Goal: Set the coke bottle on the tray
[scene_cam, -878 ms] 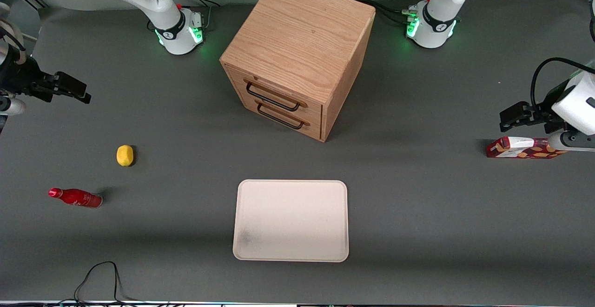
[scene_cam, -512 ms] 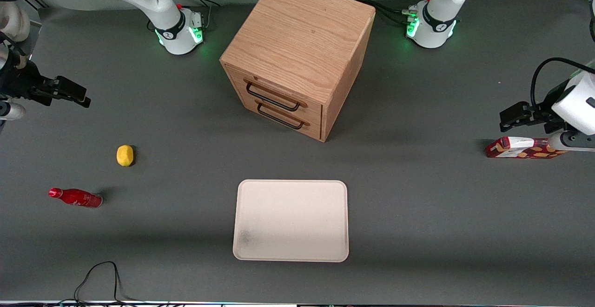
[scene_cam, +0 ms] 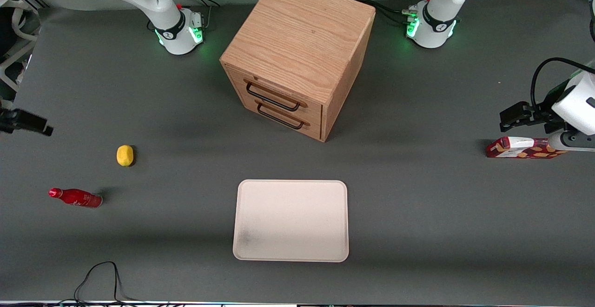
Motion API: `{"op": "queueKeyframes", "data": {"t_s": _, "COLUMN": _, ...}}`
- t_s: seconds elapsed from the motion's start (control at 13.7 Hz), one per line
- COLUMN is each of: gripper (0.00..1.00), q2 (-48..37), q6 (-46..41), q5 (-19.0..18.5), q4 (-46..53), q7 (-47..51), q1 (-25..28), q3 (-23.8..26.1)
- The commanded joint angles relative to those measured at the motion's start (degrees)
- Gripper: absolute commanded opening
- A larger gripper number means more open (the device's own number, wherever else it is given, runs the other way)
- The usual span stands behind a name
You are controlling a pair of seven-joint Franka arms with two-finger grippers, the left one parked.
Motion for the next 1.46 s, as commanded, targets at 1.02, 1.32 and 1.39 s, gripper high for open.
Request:
{"op": "queueKeyframes", "data": {"t_s": 1.02, "gripper": 1.00, "q2": 24.6, "q6": 29.8, "q5": 25.9, "q4": -8.4, "q7": -33.0, "q1": -3.5, "q3": -12.4}}
{"op": "queueKeyframes", "data": {"t_s": 1.32, "gripper": 1.00, "q2": 24.9, "q6": 29.8, "q5": 28.7, "q4": -8.1, "q7": -33.0, "q1": -3.5, "q3": -12.3}}
{"op": "queueKeyframes", "data": {"t_s": 1.39, "gripper": 1.00, "q2": 25.2, "q6": 29.8, "q5": 29.3, "q4": -8.1, "q7": -33.0, "q1": -3.5, "q3": -12.3}}
